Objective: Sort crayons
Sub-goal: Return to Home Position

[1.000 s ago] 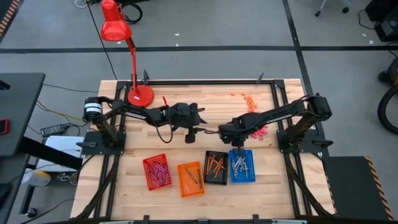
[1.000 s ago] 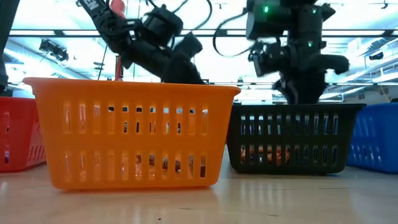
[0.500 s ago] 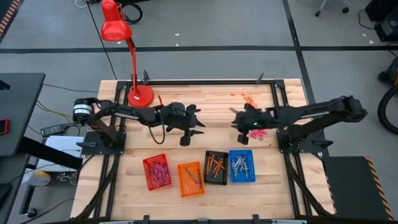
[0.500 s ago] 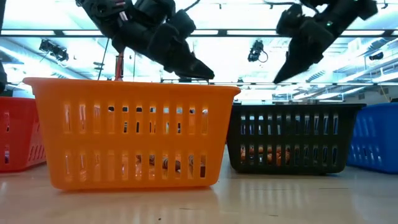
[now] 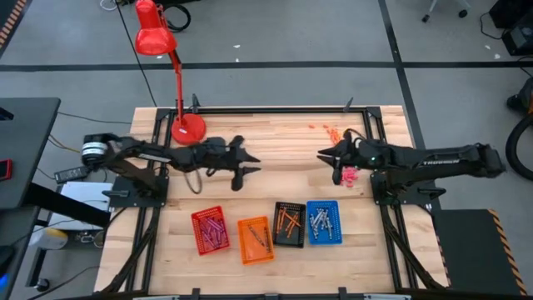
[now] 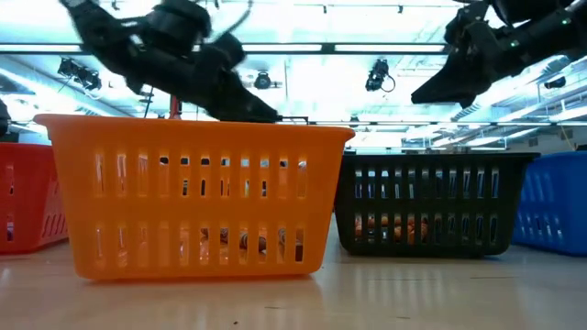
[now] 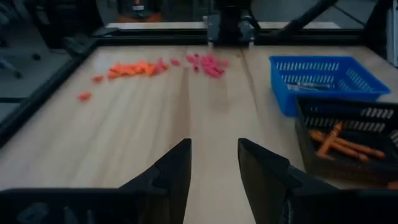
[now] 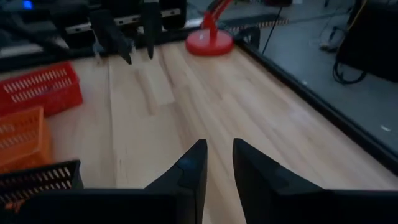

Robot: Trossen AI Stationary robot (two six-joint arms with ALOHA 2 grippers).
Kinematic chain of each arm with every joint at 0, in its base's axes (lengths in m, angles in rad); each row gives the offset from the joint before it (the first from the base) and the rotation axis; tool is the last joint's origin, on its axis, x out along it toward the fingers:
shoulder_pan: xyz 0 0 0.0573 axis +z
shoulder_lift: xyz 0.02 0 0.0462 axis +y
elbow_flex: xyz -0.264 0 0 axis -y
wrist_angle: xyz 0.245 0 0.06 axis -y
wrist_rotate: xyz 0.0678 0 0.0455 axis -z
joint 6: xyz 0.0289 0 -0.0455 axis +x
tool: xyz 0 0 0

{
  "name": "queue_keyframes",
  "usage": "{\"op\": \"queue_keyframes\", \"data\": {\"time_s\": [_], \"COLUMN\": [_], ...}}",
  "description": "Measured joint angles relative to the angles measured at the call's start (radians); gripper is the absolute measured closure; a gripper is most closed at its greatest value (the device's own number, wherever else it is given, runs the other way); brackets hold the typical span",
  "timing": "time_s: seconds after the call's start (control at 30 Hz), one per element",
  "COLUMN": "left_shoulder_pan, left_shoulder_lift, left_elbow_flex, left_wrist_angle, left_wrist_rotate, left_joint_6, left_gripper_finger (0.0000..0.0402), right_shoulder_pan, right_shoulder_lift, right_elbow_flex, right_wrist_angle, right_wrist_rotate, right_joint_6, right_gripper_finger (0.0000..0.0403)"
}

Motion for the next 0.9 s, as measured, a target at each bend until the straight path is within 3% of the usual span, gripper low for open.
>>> {"op": "queue_keyframes", "data": {"time_s": [0.27, 0.53, 0.9], "left_shoulder_pan": [0.006, 0.007, 0.006], "left_shoulder_lift": [-0.309, -0.581, -0.877], "left_elbow_flex": [-0.173, -0.316, -0.485], "left_wrist_angle": [-0.014, -0.09, -0.098], "left_wrist_rotate": [-0.075, -0.149, -0.152], "left_joint_6": [0.042, 0.02, -0.052], "left_gripper_finger": [0.026, 0.026, 0.026], "right_shoulder_pan": [-0.047, -0.071, -0.072], "right_shoulder_lift": [-0.176, -0.313, -0.55], "right_elbow_flex": [-0.034, -0.034, -0.034], "right_wrist_angle": [-0.031, -0.137, -0.245], "right_wrist_rotate": [-0.02, 0.03, 0.038], "right_joint_6": [-0.035, -0.048, 0.038], "right_gripper_finger": [0.0321, 0.0321, 0.0321]}}
